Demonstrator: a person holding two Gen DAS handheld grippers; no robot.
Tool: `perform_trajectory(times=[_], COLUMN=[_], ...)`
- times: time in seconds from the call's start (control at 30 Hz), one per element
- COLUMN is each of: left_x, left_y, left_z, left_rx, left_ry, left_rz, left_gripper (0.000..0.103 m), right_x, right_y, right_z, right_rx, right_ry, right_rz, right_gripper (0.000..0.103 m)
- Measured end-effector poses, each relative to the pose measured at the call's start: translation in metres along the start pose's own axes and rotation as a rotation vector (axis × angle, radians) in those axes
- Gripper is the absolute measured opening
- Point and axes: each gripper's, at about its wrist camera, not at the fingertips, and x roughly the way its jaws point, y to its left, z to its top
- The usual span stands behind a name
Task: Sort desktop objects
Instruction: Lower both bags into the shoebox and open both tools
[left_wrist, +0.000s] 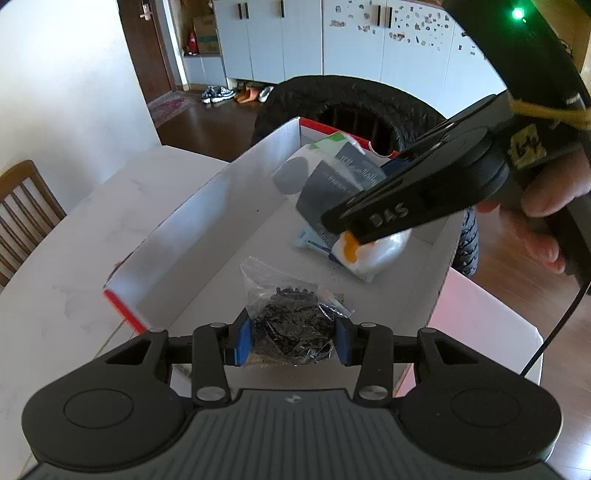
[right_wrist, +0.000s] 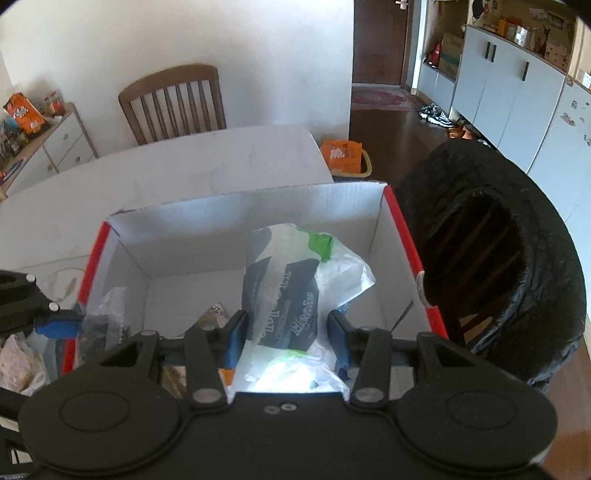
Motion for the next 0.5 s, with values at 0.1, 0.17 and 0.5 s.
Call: perform_trajectory(times=[0.1, 0.17, 0.5], left_x=[0.011, 0.019, 0.045], left_y=[-0.002, -0.005, -0.026], left_z=[0.01, 0.015, 0.022], left_rx=[0.002, 0.027, 0.099], left_ry=[0.024, 0.049, 0.127], left_rz=[-0.01, -0.025, -0.064], left_gripper=[0.042, 0.042, 0.042], right_x=[0.01, 0.017, 0.046], right_y=[-0.006, -0.008, -0.015], right_z=[0.003, 0.005, 0.01], right_rx=[0.0, -0.003, -0.004], right_ry=[0.016, 0.031, 0.093], right_rz=[-0.002, 0.014, 0.089], right_gripper=[0.046, 0.046, 0.046])
